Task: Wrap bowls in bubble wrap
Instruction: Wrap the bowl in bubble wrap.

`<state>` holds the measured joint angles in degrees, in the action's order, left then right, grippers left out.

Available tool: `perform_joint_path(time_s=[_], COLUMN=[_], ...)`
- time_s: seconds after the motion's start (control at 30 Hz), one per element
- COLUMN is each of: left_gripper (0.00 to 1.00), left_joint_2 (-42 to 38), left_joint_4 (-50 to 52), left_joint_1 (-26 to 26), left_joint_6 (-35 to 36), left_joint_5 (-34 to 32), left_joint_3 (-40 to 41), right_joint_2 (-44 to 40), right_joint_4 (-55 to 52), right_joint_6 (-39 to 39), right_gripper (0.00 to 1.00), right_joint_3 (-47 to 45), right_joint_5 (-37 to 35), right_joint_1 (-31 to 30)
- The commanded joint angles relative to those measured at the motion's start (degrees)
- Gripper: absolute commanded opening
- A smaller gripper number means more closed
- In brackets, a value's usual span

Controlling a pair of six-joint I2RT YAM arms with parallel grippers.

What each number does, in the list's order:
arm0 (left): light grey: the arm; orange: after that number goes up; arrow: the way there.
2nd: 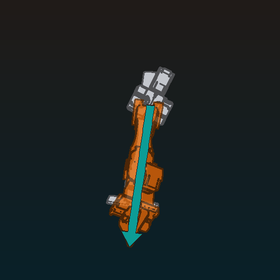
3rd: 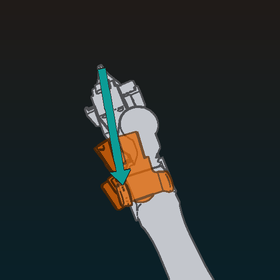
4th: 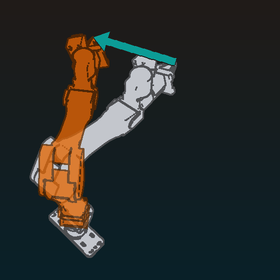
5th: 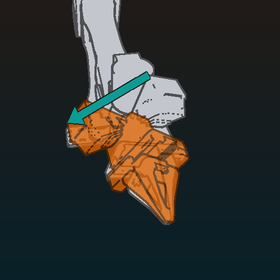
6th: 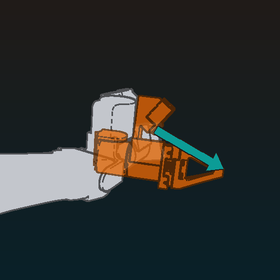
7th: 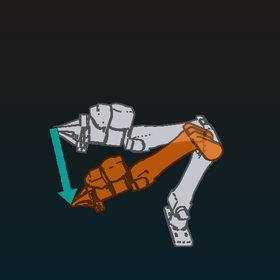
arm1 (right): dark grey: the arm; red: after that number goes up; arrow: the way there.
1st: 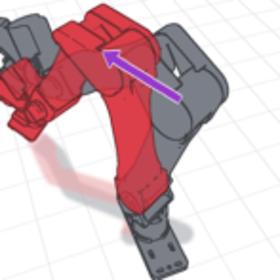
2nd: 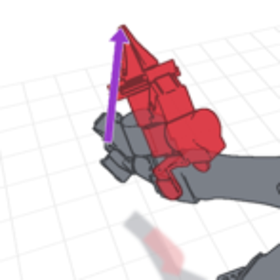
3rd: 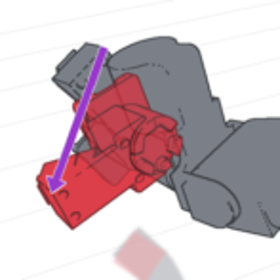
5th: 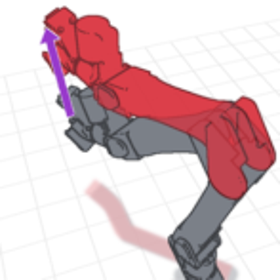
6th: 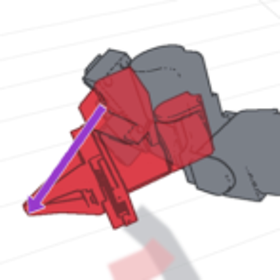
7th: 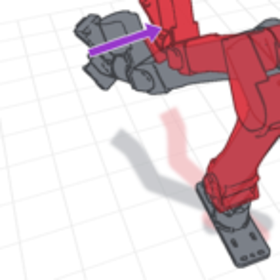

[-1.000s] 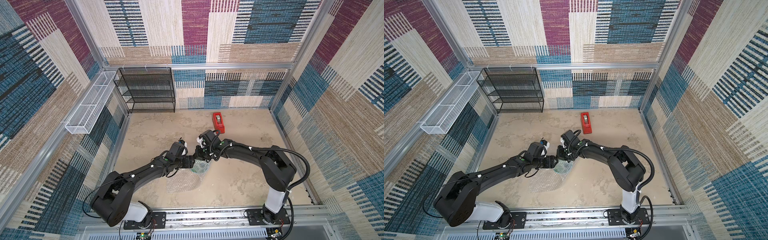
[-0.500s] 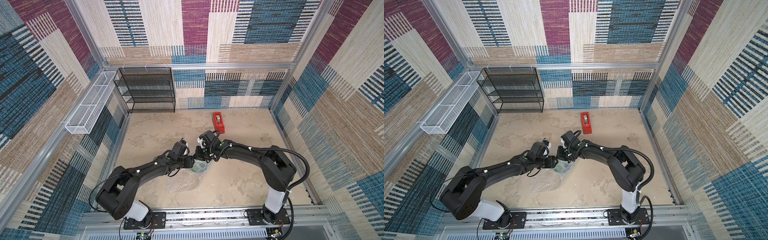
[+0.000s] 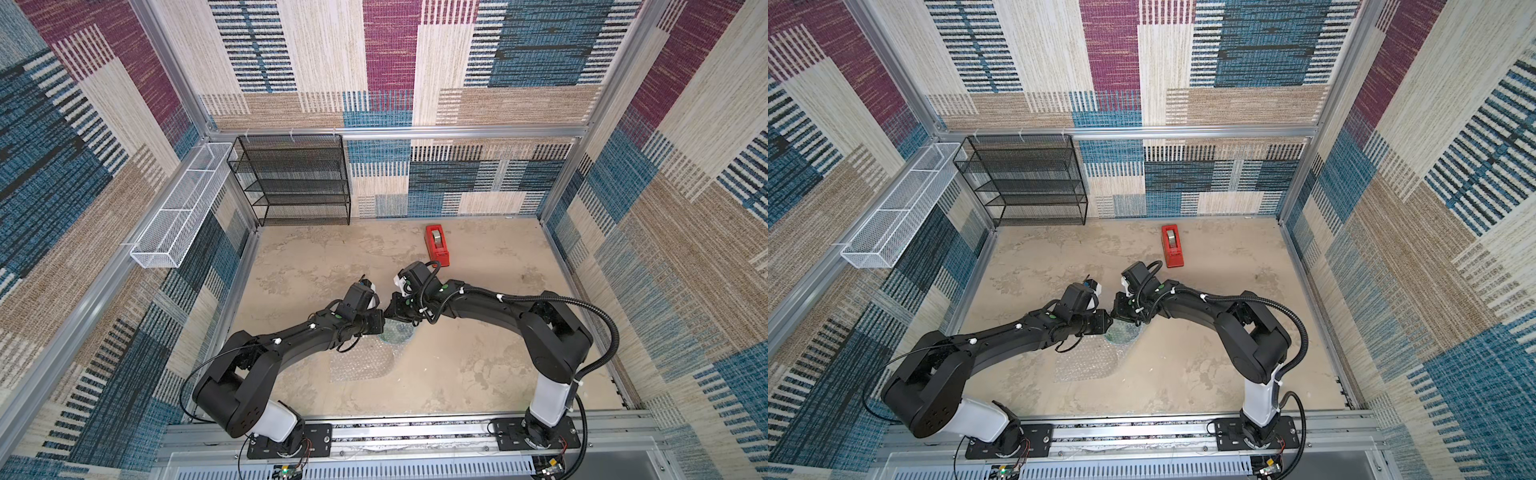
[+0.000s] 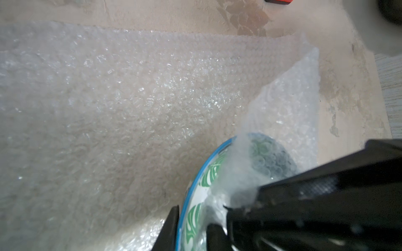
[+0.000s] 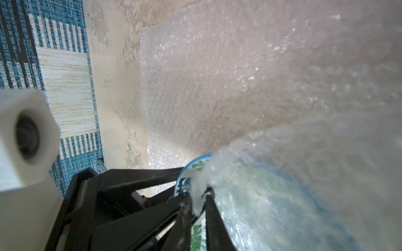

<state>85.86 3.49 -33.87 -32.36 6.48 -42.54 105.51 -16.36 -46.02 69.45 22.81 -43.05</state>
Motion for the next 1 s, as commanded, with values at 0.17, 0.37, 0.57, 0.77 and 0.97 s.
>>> perform_joint_path(time_s=[0.17, 0.37, 0.57, 0.77, 0.97], left_gripper=[0.25, 0.24, 0.22, 0.19, 0.15], left_joint_2=[0.40, 1.57, 0.90, 0.42, 1.02], left_joint_4=[0.14, 0.29, 1.04, 1.61, 1.94], left_joint_1=[0.03, 0.04, 0.04, 0.03, 0.05], left_joint_6=[-0.77, -0.41, -0.42, -0.37, -0.12], left_joint_5=[-1.73, -1.82, -2.52, -2.99, -2.96], left_joint_3=[-0.34, -0.88, -0.83, -0.87, -1.21], right_joint_2=[-1.41, -3.05, -6.68, -12.10, -18.87], right_joint_4=[-0.48, -1.22, -3.39, -4.38, -3.83], right_joint_6=[0.32, -0.19, -0.48, -1.35, -0.65], right_gripper=[0.35, 0.53, 0.55, 0.54, 0.54], right_joint_3=[0.33, -0.22, -1.16, -5.72, -12.18], right_joint_5=[-0.89, -2.47, -6.26, -9.49, -10.49], right_joint_1=[-0.02, 0.00, 0.33, 3.78, 9.83])
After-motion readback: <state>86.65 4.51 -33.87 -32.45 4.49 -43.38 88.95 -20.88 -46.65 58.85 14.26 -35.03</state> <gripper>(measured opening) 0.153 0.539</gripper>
